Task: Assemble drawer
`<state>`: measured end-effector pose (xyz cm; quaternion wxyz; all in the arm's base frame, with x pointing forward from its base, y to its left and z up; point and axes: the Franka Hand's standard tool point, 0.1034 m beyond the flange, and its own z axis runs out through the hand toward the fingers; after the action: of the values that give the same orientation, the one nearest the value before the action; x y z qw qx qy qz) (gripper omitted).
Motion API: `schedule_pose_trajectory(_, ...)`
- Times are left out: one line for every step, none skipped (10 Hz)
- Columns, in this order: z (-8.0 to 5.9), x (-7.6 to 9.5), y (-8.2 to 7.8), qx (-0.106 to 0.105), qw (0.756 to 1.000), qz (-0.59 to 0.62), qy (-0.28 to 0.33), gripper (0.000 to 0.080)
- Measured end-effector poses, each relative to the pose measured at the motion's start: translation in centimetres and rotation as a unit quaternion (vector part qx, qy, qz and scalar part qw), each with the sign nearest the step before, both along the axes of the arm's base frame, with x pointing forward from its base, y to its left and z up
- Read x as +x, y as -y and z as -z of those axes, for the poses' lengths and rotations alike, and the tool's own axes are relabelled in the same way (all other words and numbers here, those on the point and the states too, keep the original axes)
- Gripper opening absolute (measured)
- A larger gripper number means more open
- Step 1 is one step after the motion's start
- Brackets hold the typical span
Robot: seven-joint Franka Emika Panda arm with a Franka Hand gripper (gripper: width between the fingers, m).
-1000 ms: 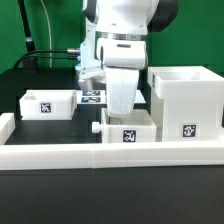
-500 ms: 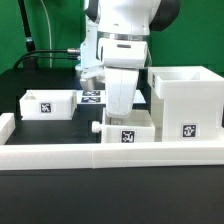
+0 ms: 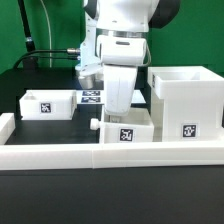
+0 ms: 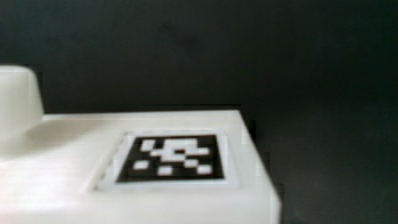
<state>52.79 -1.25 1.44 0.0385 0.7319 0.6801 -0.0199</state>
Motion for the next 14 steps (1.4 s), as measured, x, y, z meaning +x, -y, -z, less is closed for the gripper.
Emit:
schedule_pose_trajectory(0.1, 0.0, 0.0, 0.000, 1.000, 0.001, -0.001, 0.0044)
schedule_pose_trajectory(0.1, -0.1, 0.2, 0.001, 1.000, -0.001, -0.001, 0.0044)
schedule_pose_trajectory(0.3, -0.6, -0.1, 0.001, 1.000, 0.001, -0.003, 0.0044)
schedule_pose_trajectory(0.1, -0.6, -0.4, 0.001, 1.000, 0.001, -0.005, 0.0044)
schedule_pose_trajectory(-0.1, -0.5, -0.2, 0.002, 1.000, 0.002, -0.004, 0.0044)
schedule_pose_trajectory(-0.4, -0.2, 0.1, 0.001, 1.000, -0.001, -0.009, 0.0044)
schedule_pose_trajectory(-0.8, 0.3, 1.0, 0.000, 1.000, -0.005, -0.008, 0.0044)
schedule_pose_trajectory(-0.8, 0.2, 2.0, 0.008, 1.000, -0.009, -0.009, 0.0044)
schedule_pose_trajectory(-0.7, 0.1, 2.9, 0.017, 1.000, -0.012, -0.010, 0.0044)
schedule_pose_trajectory(-0.7, 0.1, 3.2, 0.019, 1.000, -0.006, -0.010, 0.0044)
schedule_pose_trajectory(-0.6, 0.1, 3.0, 0.019, 1.000, -0.004, -0.010, 0.0044)
schedule_pose_trajectory(-0.6, 0.1, 2.5, 0.019, 1.000, -0.006, -0.011, 0.0044)
schedule_pose_trajectory(-0.7, 0.1, 1.9, 0.021, 1.000, -0.004, -0.015, 0.0044)
schedule_pose_trajectory(-0.8, 0.2, 1.5, 0.022, 1.000, -0.002, -0.016, 0.0044)
